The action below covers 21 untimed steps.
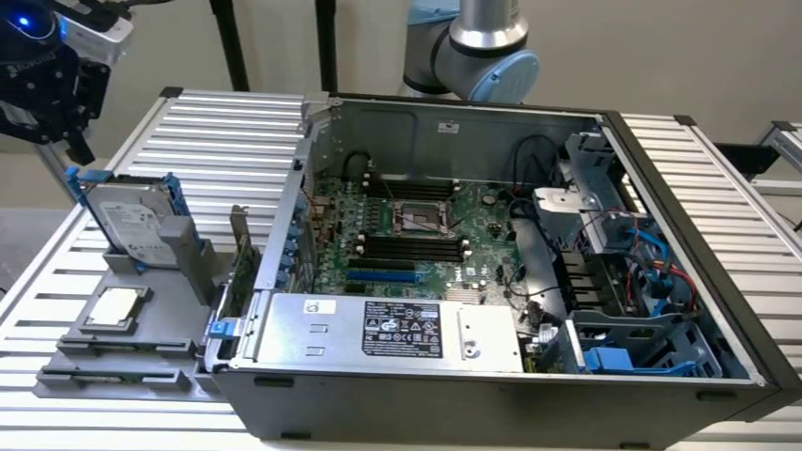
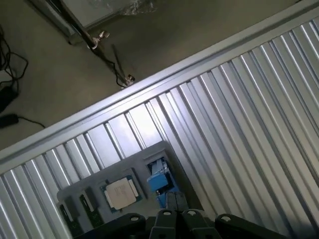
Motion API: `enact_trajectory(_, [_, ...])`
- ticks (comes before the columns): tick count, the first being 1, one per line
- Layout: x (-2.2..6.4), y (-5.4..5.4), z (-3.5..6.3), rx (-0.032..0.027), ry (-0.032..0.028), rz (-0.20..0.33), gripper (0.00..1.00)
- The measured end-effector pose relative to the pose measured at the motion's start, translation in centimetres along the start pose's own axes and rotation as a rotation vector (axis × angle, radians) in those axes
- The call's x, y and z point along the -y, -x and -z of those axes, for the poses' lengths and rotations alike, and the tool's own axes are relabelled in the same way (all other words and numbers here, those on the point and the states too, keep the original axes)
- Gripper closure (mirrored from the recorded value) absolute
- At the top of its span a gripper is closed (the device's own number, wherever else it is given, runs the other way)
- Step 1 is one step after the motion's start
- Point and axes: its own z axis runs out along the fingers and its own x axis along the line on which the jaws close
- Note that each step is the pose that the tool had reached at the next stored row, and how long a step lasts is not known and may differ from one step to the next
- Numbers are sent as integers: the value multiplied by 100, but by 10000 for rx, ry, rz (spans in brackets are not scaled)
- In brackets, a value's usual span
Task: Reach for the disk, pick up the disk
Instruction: 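Pick up the disk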
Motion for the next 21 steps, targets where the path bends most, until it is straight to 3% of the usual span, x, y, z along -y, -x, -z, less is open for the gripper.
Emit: enact_trajectory(21, [0, 0, 0, -143, -20, 3807, 89])
